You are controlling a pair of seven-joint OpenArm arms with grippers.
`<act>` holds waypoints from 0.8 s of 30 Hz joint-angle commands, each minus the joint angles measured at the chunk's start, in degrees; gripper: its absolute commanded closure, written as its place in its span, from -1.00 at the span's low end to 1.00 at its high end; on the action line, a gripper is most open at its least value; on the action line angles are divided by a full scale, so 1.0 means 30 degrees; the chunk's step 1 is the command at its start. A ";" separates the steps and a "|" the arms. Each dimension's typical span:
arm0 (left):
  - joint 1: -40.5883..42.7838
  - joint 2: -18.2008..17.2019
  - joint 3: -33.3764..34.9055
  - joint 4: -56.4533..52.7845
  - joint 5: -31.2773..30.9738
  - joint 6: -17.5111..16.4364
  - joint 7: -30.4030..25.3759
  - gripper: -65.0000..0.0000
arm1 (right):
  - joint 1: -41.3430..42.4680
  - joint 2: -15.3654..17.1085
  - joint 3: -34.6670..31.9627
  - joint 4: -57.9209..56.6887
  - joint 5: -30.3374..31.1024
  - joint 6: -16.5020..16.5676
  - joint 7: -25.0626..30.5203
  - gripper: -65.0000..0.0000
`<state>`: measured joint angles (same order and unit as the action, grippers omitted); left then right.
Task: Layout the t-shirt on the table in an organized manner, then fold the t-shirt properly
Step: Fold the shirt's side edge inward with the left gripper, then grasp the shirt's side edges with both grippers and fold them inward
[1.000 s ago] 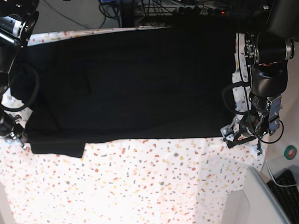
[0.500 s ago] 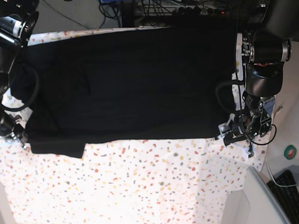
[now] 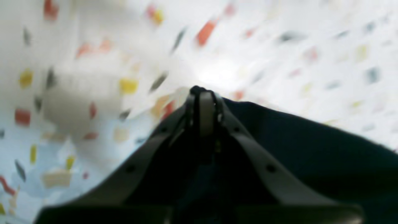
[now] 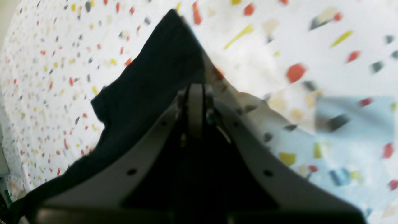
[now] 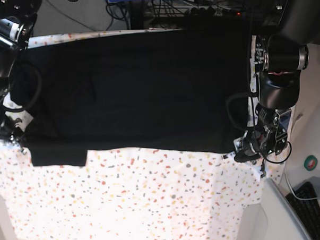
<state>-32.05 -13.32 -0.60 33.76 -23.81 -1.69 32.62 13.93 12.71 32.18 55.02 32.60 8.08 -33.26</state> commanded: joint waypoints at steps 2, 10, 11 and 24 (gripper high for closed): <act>-0.0817 -0.0204 -0.0019 0.0865 -0.0018 -0.0036 -0.0339 1.00 | 0.0762 0.0877 -0.0955 0.0164 0.0254 0.1337 0.0931 1.00; -0.1345 -0.0175 -0.0019 0.1040 -0.0048 -0.0036 -0.0251 1.00 | 0.0791 0.1199 -0.3886 0.0135 0.0254 0.2422 0.5268 1.00; -0.1345 -0.0175 -0.0019 0.1040 -0.0048 -0.0036 -0.0251 1.00 | 0.0791 0.1375 -0.4149 0.0135 0.0254 0.2422 0.5620 1.00; -0.1345 -0.0351 -0.0019 0.1070 -0.0048 -0.0183 0.0540 1.00 | 0.1084 0.3075 -0.9219 -0.4437 0.0254 0.2422 1.2975 1.00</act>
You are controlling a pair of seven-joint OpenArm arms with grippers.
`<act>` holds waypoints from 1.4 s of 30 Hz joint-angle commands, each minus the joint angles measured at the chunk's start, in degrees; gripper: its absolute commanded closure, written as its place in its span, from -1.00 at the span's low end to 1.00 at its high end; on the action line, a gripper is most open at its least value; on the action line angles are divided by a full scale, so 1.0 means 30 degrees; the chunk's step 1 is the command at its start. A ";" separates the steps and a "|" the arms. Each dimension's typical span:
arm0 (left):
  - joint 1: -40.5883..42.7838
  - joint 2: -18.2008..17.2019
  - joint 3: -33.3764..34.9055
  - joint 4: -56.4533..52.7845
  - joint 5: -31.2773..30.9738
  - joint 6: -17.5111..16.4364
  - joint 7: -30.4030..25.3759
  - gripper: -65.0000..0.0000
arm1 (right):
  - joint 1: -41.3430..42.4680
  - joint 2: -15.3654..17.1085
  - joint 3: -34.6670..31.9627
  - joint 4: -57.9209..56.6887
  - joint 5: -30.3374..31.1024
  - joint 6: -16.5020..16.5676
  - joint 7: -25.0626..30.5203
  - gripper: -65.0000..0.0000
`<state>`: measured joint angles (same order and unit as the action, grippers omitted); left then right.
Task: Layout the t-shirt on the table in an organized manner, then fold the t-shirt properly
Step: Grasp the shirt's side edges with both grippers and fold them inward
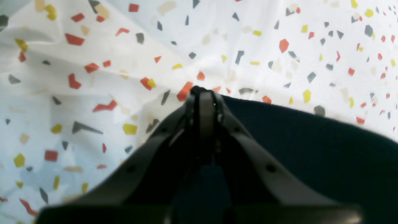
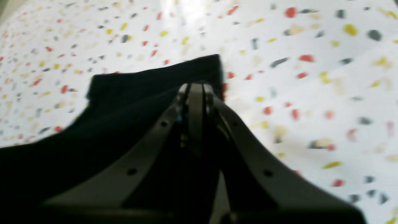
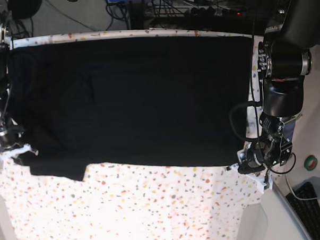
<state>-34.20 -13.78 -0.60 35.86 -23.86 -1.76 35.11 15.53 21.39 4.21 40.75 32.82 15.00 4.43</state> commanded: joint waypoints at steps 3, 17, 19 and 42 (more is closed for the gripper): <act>-0.0514 -0.0198 -0.0137 0.0370 -0.0033 -0.1479 0.0354 1.00 | 0.0582 0.0622 -0.1183 -0.0295 0.0181 0.0112 0.1235 1.00; 0.1332 -0.0520 -0.0225 0.4033 -0.0033 -0.1597 0.2611 1.00 | 0.2311 0.1384 -0.6135 -0.2903 0.0181 0.0141 0.4195 1.00; 0.1508 -0.0579 -0.0254 0.4707 -0.0033 -0.1597 0.2992 1.00 | 0.2838 0.1442 -0.7190 -0.2991 0.0181 0.0141 0.4429 1.00; 0.2651 -0.1135 -0.0254 0.5821 -0.0062 -0.1597 0.3783 1.00 | 0.3161 0.2761 -0.8216 -0.2903 -0.2954 0.0112 0.2583 1.00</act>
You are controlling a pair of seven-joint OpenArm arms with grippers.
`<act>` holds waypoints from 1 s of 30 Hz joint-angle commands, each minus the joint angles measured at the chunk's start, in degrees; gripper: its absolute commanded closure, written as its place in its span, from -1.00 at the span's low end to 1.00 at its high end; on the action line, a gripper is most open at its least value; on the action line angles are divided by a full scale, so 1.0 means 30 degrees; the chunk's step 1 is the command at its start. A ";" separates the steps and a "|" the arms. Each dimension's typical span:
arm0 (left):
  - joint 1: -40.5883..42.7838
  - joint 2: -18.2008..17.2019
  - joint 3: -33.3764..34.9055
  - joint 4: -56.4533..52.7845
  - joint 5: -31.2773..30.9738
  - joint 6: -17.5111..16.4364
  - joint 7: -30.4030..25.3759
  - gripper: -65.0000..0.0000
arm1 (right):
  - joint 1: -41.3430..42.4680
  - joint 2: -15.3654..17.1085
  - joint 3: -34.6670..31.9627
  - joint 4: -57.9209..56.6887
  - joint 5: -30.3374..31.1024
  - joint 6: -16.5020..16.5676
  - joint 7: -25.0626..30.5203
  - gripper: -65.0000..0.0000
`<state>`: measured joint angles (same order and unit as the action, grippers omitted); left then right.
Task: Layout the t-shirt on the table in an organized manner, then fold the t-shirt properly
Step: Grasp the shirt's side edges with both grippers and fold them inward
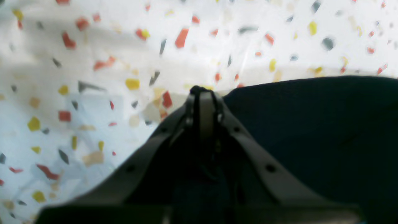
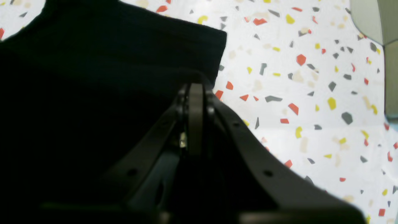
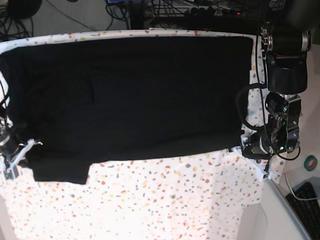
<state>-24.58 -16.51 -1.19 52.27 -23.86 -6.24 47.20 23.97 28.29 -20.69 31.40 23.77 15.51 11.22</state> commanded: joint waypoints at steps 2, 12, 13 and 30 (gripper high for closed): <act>-0.0291 -0.0254 -0.0057 0.0379 -0.0062 -0.0103 -0.0246 1.00 | -0.0033 0.0488 0.0962 0.0655 0.0004 -0.0026 -0.0210 1.00; 0.1467 -0.0254 -0.0057 0.3690 -0.0062 -0.0132 0.1307 1.00 | -0.2611 0.0869 0.3394 0.4875 0.0004 -0.0026 -0.3814 1.00; 0.1643 -0.0254 -0.0116 0.3983 -0.0062 -0.0132 0.1336 1.00 | -0.2904 0.0869 0.3775 0.5373 0.0004 -0.0026 -0.4049 1.00; 0.5101 -0.0254 -0.2519 0.7265 -0.0033 -0.0132 0.3094 1.00 | -0.6890 0.0752 0.6237 0.8831 0.0121 -0.0026 -0.7096 1.00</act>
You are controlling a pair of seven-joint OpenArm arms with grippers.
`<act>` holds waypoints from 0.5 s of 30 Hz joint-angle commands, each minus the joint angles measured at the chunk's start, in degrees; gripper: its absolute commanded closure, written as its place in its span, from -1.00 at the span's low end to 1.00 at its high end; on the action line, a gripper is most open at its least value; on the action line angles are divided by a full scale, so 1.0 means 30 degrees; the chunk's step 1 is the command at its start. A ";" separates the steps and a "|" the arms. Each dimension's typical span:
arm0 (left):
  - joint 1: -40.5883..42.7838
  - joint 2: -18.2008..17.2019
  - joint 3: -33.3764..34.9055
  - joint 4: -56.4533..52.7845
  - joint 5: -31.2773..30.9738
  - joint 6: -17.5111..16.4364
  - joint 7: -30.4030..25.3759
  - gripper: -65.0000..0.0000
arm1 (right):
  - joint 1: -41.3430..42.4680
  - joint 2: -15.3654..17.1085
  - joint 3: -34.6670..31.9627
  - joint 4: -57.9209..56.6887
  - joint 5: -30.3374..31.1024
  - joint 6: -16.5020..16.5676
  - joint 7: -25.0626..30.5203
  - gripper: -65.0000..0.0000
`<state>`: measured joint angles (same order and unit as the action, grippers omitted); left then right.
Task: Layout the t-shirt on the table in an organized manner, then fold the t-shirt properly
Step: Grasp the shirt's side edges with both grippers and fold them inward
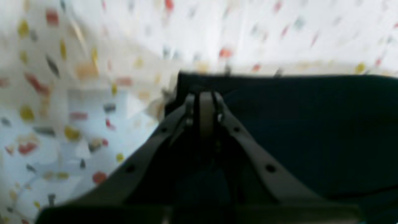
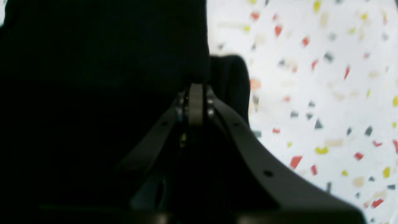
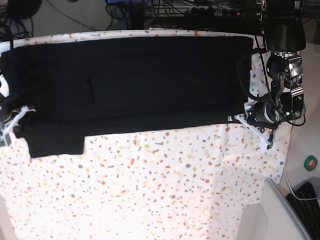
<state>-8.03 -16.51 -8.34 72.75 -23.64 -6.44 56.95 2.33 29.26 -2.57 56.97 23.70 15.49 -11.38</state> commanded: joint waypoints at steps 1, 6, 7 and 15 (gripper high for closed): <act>-0.0238 -0.0254 -0.0166 0.0438 -0.0106 -0.0067 -0.0155 1.00 | 0.0089 0.0431 0.0197 0.0307 0.0143 -0.0019 0.0437 1.00; 0.0260 -0.0283 -0.0195 0.0438 -0.0106 -0.0067 -0.0155 1.00 | -0.1113 0.0402 0.0460 0.1069 0.0172 -0.0136 0.0437 1.00; 0.0260 -0.0283 -0.0195 0.0438 -0.0106 -0.0067 -0.0155 1.00 | -0.1289 0.0343 0.1105 0.1215 0.0172 -0.0136 0.0437 1.00; 0.0260 -0.0459 -0.0166 0.0907 -0.0135 -0.0067 -0.0126 1.00 | -0.1816 -0.0272 0.3889 0.3061 0.0025 -0.0019 -0.1995 1.00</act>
<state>-6.15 -16.99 -8.54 74.04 -24.05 -6.46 57.17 -3.86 27.11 8.43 65.14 23.51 15.51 -18.48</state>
